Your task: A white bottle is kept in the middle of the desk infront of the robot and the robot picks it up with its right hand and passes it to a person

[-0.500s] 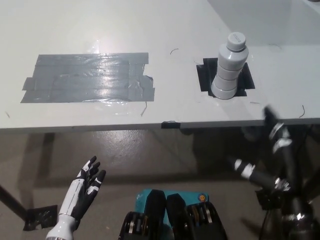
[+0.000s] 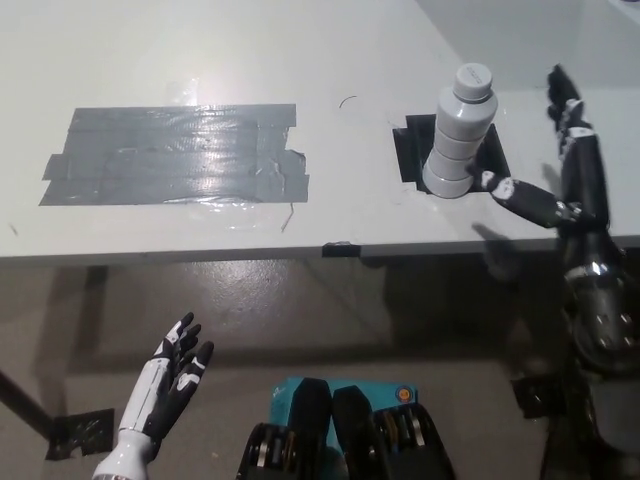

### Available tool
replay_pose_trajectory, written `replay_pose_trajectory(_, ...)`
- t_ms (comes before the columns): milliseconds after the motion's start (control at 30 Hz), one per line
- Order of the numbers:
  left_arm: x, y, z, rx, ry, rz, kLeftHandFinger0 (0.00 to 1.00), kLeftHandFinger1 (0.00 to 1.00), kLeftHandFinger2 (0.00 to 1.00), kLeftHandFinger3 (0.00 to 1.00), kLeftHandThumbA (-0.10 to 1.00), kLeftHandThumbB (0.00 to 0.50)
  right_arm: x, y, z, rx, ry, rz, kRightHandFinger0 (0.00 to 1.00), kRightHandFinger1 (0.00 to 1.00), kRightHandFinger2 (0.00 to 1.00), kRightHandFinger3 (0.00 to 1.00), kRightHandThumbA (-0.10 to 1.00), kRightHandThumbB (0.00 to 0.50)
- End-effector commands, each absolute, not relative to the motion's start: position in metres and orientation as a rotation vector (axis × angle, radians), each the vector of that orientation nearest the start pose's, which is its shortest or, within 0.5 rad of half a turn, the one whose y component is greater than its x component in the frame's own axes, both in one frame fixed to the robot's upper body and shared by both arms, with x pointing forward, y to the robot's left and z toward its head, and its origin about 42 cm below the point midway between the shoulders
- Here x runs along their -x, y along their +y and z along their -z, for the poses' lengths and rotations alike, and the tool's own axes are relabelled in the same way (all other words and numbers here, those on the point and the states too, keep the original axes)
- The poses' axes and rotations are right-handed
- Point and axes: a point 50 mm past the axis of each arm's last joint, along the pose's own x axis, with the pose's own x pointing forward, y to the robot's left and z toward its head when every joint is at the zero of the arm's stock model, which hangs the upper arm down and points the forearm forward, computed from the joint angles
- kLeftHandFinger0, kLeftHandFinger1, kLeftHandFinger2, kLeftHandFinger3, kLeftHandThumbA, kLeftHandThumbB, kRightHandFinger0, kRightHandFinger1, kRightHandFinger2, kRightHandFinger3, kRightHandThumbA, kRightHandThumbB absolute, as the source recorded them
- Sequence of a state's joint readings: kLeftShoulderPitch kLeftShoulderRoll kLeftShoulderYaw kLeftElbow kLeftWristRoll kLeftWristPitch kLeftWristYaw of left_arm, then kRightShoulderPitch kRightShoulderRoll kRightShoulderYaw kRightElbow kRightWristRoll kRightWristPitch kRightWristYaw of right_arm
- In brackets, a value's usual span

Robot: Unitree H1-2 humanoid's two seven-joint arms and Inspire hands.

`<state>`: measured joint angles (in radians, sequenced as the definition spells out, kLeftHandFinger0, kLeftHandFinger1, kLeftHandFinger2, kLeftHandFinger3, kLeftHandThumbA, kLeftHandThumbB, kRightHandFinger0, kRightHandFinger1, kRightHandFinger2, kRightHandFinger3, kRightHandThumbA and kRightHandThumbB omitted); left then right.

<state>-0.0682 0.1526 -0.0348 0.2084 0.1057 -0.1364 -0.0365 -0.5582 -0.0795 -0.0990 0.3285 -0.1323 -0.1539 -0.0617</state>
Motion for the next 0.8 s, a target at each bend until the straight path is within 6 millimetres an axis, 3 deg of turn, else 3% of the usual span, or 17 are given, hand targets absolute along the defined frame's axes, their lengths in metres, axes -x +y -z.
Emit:
replay_pose_trajectory(0,-0.307,0.253,-0.078,-0.264,-0.058,0.082,1.0,1.0,1.0,1.0,0.81,0.005,-0.479,-0.219,-0.237,0.149,-0.351,0.074,1.0,1.0,1.0,1.0,1.0,0.393)
replay_pose_trajectory(67,-0.307,0.252,-0.078,-0.27,-0.054,0.081,1.0,1.0,1.0,1.0,0.82,0.019,-0.489,-0.216,-0.237,0.172,-0.311,0.072,1.0,1.0,1.0,1.0,1.0,0.427)
replay_pose_trajectory(100,-0.307,0.252,-0.078,-0.267,-0.056,0.082,1.0,1.0,1.0,1.0,0.82,0.01,-0.496,-0.213,-0.237,0.176,-0.277,0.06,1.0,1.0,1.0,1.0,1.0,0.469)
replay_pose_trajectory(433,-0.308,0.252,-0.077,-0.266,-0.052,0.085,1.0,1.0,1.0,1.0,0.82,0.01,-0.525,-0.191,-0.24,0.176,-0.218,0.002,1.0,1.0,1.0,1.0,1.0,0.438)
replay_pose_trajectory(567,-0.308,0.252,-0.077,-0.265,-0.054,0.087,1.0,1.0,1.0,1.0,0.83,0.016,-0.537,-0.182,-0.246,0.185,-0.187,0.003,1.0,1.0,1.0,1.0,1.0,0.499)
replay_pose_trajectory(667,-0.308,0.251,-0.079,-0.267,-0.059,0.088,1.0,1.0,1.0,1.0,0.8,0.0,-0.544,-0.178,-0.25,0.196,-0.173,0.0,1.0,1.0,1.0,1.0,1.0,0.5)
replay_pose_trajectory(767,-0.309,0.251,-0.079,-0.263,-0.057,0.087,1.0,1.0,1.0,1.0,0.8,0.015,-0.551,-0.173,-0.252,0.238,-0.147,-0.01,1.0,1.0,1.0,1.0,1.0,0.5)
